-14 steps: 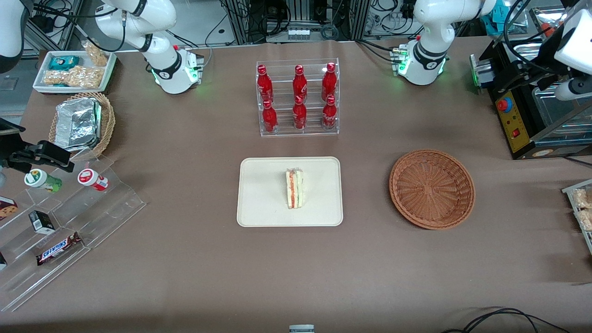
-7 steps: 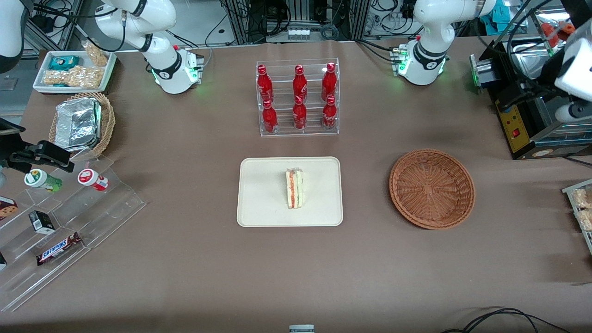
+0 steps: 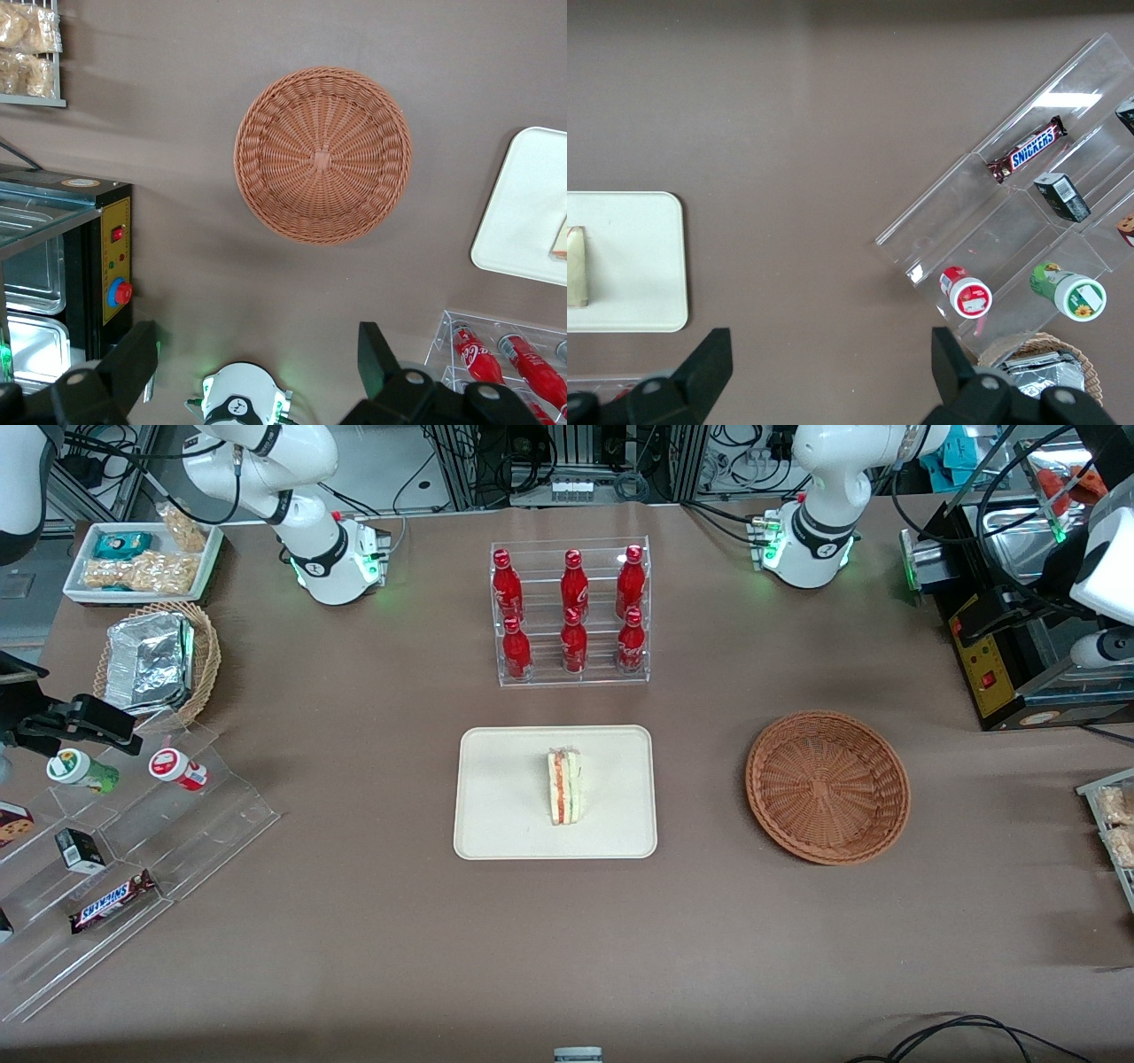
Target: Place sandwich from basket to tray
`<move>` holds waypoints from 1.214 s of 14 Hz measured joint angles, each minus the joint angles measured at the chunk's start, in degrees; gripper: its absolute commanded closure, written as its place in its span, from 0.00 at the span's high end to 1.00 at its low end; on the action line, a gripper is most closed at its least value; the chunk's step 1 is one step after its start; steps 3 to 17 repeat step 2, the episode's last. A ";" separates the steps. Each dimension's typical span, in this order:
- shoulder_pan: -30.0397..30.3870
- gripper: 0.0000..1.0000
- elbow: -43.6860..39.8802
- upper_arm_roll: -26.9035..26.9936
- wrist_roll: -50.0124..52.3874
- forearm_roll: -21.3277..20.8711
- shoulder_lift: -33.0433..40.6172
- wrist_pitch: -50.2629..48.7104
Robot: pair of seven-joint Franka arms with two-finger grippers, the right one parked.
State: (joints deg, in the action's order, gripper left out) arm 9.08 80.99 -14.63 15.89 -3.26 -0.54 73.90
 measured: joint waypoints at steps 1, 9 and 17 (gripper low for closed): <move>0.00 1.00 -0.10 0.00 0.00 0.00 -0.03 0.00; 0.00 1.00 -0.14 0.00 0.00 0.00 -0.05 0.00; 0.00 1.00 -0.14 0.00 0.00 0.00 -0.05 0.00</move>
